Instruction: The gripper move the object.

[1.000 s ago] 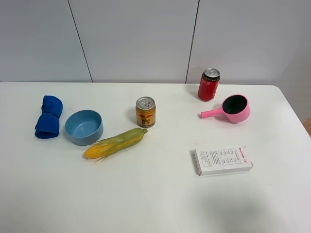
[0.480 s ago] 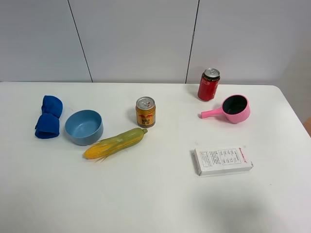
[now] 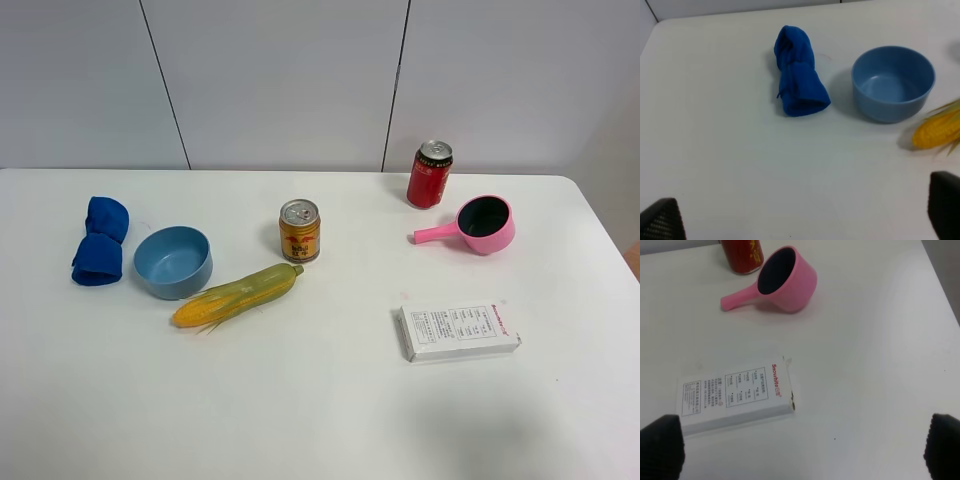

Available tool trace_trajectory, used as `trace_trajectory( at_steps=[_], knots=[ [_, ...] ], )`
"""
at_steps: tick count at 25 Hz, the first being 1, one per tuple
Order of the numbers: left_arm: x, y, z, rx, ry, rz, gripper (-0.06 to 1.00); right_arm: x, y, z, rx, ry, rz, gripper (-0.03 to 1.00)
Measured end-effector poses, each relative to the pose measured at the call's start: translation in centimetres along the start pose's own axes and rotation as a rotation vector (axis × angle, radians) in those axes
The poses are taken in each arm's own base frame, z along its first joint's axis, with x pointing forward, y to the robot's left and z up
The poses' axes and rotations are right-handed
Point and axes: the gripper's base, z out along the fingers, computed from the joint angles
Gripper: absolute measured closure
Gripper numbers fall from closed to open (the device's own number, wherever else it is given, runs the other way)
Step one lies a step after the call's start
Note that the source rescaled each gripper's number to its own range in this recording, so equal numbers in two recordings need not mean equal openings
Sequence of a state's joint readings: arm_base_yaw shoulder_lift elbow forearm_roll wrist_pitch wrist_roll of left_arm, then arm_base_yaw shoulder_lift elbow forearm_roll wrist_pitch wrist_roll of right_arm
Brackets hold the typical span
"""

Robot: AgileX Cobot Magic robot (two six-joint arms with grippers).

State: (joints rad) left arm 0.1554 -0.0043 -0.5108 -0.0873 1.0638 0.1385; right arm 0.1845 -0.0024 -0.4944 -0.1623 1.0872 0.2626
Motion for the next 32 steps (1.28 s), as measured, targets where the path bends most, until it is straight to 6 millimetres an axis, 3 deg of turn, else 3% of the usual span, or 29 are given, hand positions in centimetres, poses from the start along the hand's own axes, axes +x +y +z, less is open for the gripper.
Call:
trace_trajectory(
  at_steps=[32],
  knots=[
    [0.00, 0.00, 0.00, 0.000, 0.000, -0.003, -0.06, 0.00, 0.00, 0.00, 0.000, 0.000, 0.000, -0.03]
  ],
)
